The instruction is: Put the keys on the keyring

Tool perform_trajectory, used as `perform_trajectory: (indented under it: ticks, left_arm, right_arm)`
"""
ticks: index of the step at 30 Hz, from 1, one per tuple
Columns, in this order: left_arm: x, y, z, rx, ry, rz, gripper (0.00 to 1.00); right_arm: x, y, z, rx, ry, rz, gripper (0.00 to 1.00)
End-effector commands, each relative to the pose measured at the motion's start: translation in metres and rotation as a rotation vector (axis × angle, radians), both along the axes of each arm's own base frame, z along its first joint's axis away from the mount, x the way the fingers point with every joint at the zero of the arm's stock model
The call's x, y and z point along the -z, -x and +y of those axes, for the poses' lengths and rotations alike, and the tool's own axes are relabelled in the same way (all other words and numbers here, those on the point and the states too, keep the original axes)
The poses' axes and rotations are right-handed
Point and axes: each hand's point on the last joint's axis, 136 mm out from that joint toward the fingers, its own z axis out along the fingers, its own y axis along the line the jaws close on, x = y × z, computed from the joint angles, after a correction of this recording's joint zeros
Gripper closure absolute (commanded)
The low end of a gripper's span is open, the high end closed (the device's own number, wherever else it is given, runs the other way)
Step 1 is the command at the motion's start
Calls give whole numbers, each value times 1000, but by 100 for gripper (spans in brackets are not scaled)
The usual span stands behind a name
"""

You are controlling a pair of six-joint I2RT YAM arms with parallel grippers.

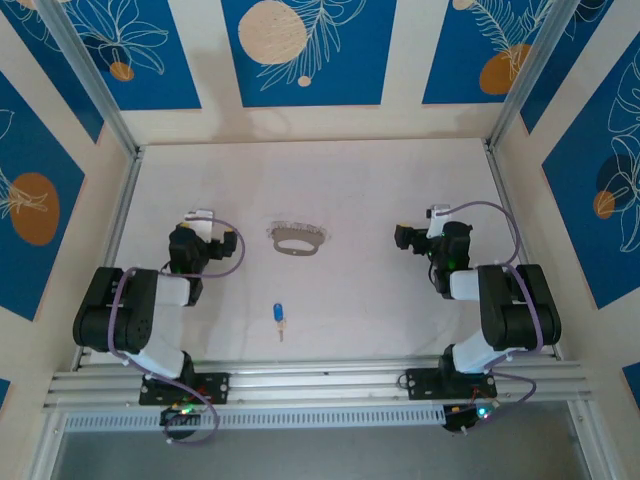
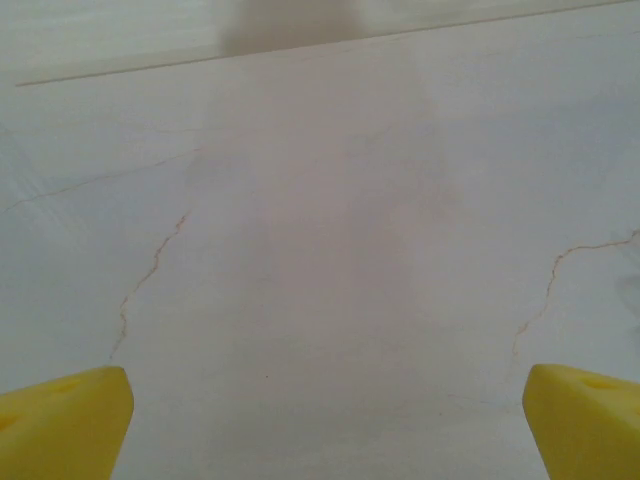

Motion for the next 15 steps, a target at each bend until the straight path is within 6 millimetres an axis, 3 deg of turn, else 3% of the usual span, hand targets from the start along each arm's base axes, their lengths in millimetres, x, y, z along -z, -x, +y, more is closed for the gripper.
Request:
perform_trajectory:
  ticks: [1, 15]
  left_arm:
    - [-2, 0, 2, -10, -4, -9, 0]
    - [-1, -1, 5, -28, 5, -5, 0]
  right_arm:
    - [-12, -7, 1, -22, 14, -40, 1]
    - [-12, -7, 1, -25, 4, -32, 1]
